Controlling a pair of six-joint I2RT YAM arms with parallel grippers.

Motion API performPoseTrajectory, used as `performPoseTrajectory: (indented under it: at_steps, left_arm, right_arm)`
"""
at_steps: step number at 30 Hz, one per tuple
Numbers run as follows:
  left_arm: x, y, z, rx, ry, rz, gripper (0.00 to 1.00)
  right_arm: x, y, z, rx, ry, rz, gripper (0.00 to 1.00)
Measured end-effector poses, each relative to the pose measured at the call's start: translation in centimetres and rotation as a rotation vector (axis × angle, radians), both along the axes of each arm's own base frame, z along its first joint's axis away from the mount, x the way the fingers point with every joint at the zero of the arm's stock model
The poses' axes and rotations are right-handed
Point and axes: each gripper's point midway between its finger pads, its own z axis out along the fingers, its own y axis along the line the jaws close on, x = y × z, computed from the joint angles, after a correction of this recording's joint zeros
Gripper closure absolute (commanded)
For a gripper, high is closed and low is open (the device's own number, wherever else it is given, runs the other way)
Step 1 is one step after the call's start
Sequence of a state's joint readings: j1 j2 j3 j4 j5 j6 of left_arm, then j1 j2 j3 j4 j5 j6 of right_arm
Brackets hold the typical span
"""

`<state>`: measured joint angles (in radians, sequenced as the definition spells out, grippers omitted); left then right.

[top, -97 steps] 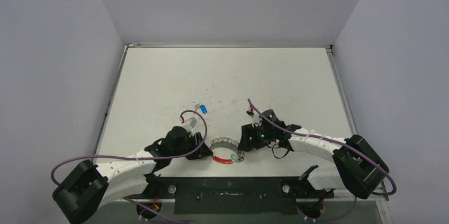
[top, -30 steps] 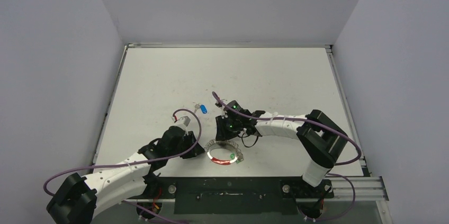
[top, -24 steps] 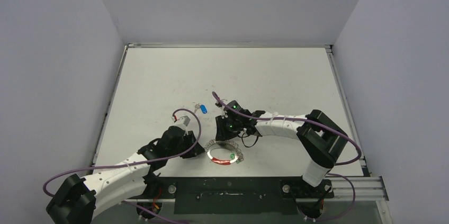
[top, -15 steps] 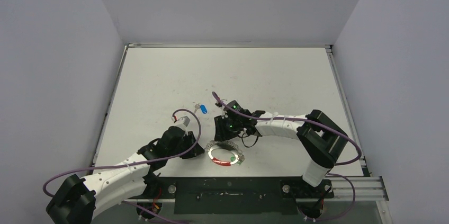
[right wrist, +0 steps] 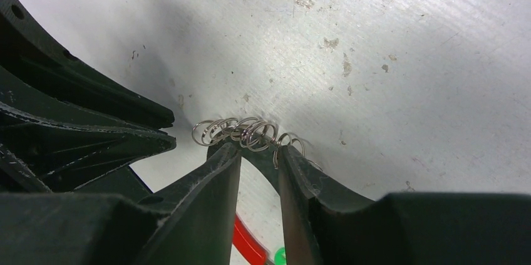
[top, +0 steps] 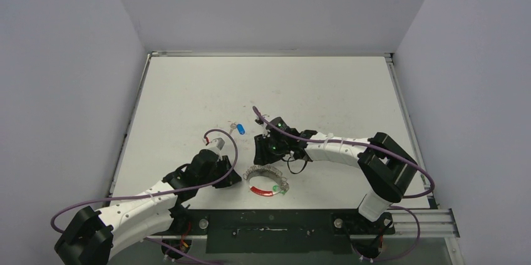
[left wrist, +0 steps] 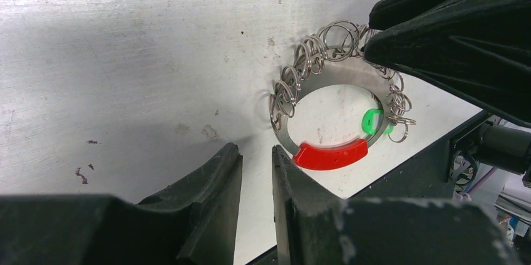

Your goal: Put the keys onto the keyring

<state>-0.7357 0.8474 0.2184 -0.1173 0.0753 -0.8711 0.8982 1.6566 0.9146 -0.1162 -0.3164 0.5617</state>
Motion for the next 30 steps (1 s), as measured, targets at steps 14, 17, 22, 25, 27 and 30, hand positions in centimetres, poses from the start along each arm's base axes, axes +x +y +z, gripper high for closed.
performPoseTrajectory:
  at_steps: [14, 17, 22, 25, 27, 30]
  left_arm:
    - [0.0, 0.0, 0.0, 0.0, 0.0, 0.0, 0.77]
    - [0.0, 0.0, 0.0, 0.0, 0.0, 0.0, 0.77]
    - [0.0, 0.0, 0.0, 0.001, 0.001, 0.0, 0.77]
    - [0.0, 0.0, 0.0, 0.001, 0.001, 0.0, 0.77]
    - [0.0, 0.0, 0.0, 0.001, 0.001, 0.0, 0.77]
    - [0.0, 0.0, -0.1, 0.002, 0.003, 0.0, 0.77]
  right_arm:
    - [-0.5, -1.0, -1.2, -0.038, 0.018, -0.014, 0.7]
    - [-0.5, -1.0, -1.3, -0.039, 0.022, -0.017, 0.72]
    - [-0.6, -1.1, -1.6, -0.044, 0.032, -0.022, 0.78]
    - [-0.5, -0.9, -1.5, -0.035, 0.032, -0.027, 0.78]
    - [-0.5, -0.8, -1.4, -0.031, 0.03, -0.028, 0.75]
    - [-0.5, -0.8, -1.4, -0.031, 0.03, -0.028, 0.71]
